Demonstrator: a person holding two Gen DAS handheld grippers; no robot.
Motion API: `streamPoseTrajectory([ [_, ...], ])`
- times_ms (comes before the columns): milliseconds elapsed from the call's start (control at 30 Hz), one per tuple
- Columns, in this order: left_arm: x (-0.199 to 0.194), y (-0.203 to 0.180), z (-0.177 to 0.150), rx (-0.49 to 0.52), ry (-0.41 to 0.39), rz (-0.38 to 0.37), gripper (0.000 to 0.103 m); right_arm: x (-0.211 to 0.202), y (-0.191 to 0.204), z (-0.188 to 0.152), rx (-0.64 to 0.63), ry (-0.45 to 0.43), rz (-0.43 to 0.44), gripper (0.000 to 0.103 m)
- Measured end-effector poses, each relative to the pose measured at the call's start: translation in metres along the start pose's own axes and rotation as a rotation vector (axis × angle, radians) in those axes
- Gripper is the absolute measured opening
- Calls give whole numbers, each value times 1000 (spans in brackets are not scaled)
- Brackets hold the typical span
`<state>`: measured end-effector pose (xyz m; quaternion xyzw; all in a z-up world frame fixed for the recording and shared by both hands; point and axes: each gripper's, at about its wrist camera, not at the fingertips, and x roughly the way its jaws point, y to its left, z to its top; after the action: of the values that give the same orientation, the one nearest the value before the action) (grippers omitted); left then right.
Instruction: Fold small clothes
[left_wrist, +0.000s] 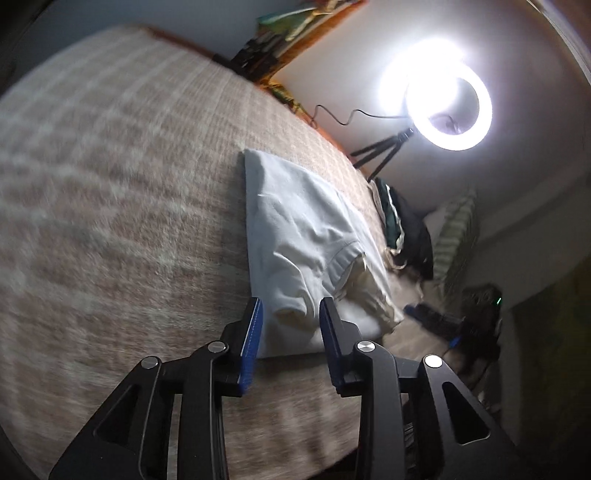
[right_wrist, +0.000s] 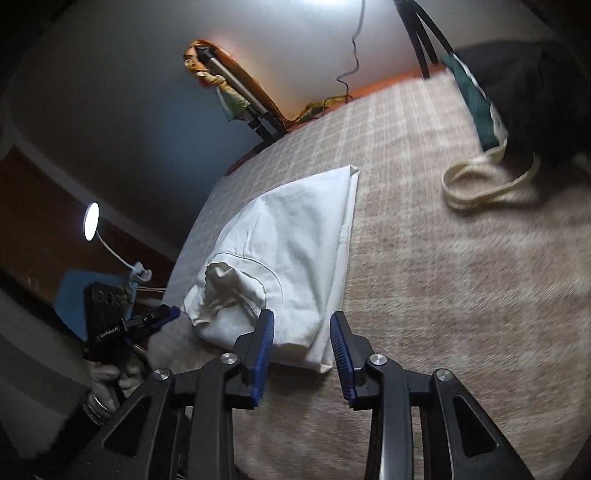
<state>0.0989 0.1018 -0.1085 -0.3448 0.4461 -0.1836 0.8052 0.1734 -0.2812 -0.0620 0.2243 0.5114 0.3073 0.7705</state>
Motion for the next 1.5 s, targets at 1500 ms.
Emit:
streamPoseTrajectory([
  [1500,18,-6,-15,83,74,86,4,9,-9,-13,137,85,24,3],
])
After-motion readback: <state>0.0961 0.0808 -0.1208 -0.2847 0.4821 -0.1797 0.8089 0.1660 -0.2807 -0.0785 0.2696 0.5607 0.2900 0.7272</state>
